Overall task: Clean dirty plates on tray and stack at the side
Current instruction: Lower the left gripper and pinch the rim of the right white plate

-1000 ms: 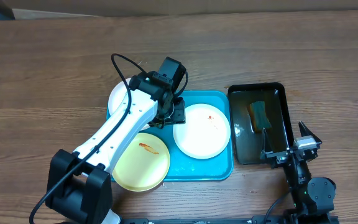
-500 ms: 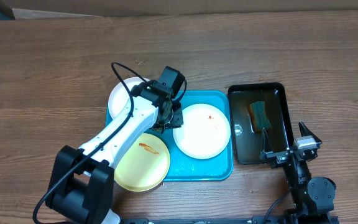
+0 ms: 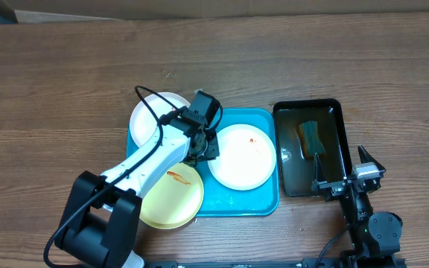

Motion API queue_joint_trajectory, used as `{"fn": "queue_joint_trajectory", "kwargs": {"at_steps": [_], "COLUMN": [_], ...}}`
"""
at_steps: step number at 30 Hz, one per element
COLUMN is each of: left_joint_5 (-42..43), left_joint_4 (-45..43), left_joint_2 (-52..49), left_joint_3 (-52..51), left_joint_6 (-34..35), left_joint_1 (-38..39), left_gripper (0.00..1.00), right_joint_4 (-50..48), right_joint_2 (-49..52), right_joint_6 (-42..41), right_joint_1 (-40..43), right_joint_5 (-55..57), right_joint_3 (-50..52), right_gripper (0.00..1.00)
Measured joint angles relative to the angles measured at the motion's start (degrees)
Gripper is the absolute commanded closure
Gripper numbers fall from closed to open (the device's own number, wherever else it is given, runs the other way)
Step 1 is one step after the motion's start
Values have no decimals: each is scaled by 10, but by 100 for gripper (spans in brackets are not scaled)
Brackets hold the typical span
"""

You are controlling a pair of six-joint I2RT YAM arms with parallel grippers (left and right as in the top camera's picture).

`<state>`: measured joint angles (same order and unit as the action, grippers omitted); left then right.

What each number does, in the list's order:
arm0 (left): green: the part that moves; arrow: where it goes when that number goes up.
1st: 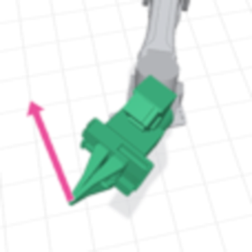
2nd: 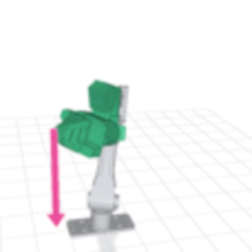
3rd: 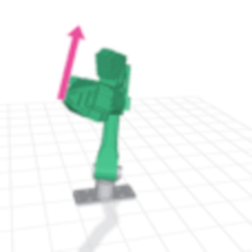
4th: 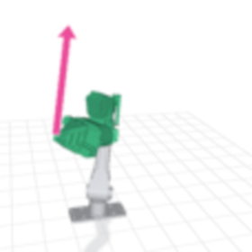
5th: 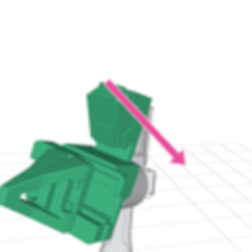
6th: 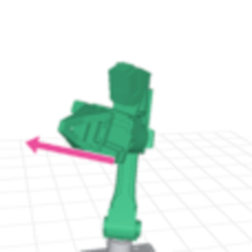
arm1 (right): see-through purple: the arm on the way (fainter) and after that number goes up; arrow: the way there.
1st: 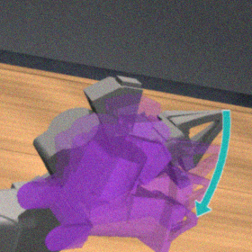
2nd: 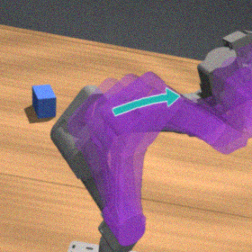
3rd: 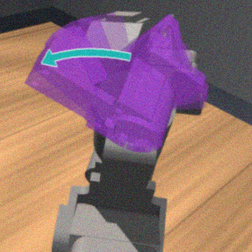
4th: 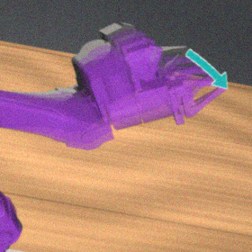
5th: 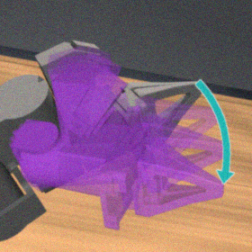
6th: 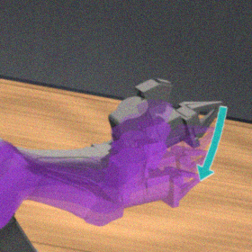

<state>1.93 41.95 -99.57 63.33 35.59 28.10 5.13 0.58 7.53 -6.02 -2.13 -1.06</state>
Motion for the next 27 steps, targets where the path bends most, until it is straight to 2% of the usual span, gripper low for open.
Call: {"fn": "queue_joint_trajectory", "kwargs": {"at_steps": [20,22,27], "left_joint_5": [4,4,4], "left_joint_4": [-24,-27,-27], "left_joint_2": [-13,-28,-37], "left_joint_3": [-12,-12,-12], "left_joint_6": [-4,-4,-6], "left_joint_1": [27,27,27], "left_gripper": [72,78,74], "right_joint_4": [0,0,0], "right_joint_2": [0,0,0], "right_joint_6": [0,0,0], "right_joint_1": [0,0,0], "right_joint_5": [0,0,0], "right_joint_3": [0,0,0], "right_gripper": [0,0,0]}}
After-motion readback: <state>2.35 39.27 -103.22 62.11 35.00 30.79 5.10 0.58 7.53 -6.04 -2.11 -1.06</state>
